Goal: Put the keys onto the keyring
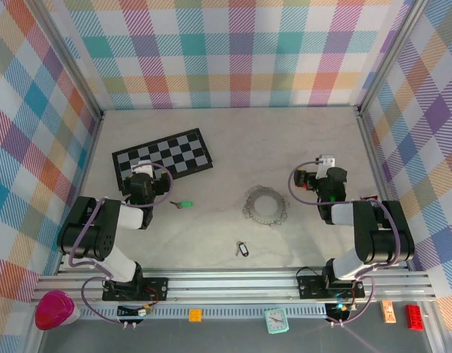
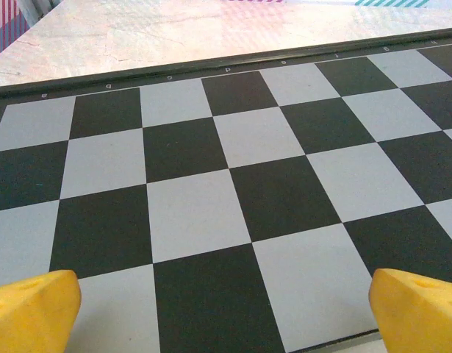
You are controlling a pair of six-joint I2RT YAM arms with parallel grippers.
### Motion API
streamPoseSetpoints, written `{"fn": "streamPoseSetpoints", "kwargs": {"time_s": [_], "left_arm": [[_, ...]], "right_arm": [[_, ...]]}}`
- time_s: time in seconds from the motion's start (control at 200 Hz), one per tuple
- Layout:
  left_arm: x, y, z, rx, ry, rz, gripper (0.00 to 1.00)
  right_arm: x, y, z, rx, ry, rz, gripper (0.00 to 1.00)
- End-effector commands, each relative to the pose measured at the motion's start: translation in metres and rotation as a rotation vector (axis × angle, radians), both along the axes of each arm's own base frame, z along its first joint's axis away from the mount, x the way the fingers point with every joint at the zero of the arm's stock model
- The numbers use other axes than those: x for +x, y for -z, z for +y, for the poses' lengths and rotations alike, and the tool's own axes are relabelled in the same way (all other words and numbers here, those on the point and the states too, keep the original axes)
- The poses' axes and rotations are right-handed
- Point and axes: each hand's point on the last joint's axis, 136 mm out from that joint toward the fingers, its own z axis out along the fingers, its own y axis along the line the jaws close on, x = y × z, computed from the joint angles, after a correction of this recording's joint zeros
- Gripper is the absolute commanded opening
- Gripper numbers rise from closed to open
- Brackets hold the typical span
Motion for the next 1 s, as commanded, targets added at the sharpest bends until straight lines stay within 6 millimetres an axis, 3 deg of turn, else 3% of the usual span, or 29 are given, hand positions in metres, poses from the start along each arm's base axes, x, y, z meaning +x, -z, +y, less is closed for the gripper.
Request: {"fn": "streamPoseSetpoints", "kwargs": {"time_s": [0.0, 0.995], "left_arm": [[0.0053, -0.011, 0.0012, -0.017, 0.002, -0.034, 1.0], [0.0048, -0.0122, 0.0016, -0.017, 0.002, -0.041, 1.0]], "right_arm": [[0.0055, -0.0055, 0.0019, 0.001, -0.018, -0.017, 0.99], [0.005, -0.0081, 0.0022, 0.005, -0.023, -0.026, 0.99]]}}
